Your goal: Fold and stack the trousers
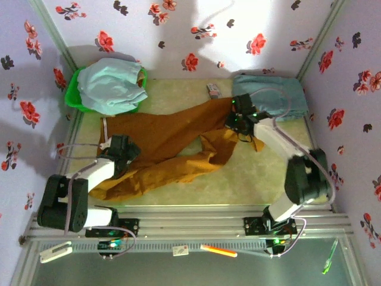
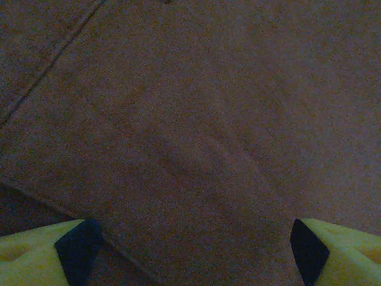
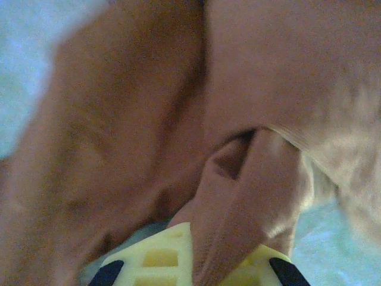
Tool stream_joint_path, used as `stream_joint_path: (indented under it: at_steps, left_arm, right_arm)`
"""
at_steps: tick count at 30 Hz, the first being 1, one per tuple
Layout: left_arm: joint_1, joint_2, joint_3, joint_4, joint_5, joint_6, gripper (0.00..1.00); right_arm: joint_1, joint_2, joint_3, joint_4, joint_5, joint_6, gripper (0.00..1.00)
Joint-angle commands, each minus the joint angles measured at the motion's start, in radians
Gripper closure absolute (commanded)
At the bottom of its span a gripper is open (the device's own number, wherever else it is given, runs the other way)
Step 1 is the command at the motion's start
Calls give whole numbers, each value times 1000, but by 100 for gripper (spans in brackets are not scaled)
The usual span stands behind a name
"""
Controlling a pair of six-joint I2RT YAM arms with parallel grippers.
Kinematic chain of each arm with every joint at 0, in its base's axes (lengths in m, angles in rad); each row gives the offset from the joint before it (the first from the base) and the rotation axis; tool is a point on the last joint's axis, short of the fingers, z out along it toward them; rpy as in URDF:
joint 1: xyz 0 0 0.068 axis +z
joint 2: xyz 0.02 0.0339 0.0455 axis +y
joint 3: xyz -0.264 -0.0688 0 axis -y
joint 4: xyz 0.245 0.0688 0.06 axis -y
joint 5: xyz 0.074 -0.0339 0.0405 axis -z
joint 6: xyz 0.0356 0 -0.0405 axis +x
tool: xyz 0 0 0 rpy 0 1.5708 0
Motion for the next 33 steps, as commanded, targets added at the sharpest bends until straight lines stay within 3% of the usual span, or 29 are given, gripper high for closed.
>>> stream_joint_path:
  at_steps: [1,9,19,26,31,32,33]
  left_arm:
    - [12,81,-25,-28,53,-56,12]
    - [16,31,-11,-49,68,-55,13]
    - [17,5,-33,-51,58,-65,13]
    - [17,9,24,-70,42,-51,13]
    - [17,19,94,-117,14,-7,12]
    - [17,21,101,-124,15,-8,12]
    - [17,20,106,-130,15,-12,12]
  right_arm:
    - [-6,-133,70,-138,97,-75,100]
    - [-15,-427,78,-285,232,-102,100]
    - [-170,-591,30,-462,333,-133,100]
    - [-274,-454,-130,-422,339,-120,100]
    - [-304,-139,-62,-321,229,-137,99]
    - [-305,-70,-24,-307,220,-144,94]
    - [-307,13,22,-302,226,-149,80]
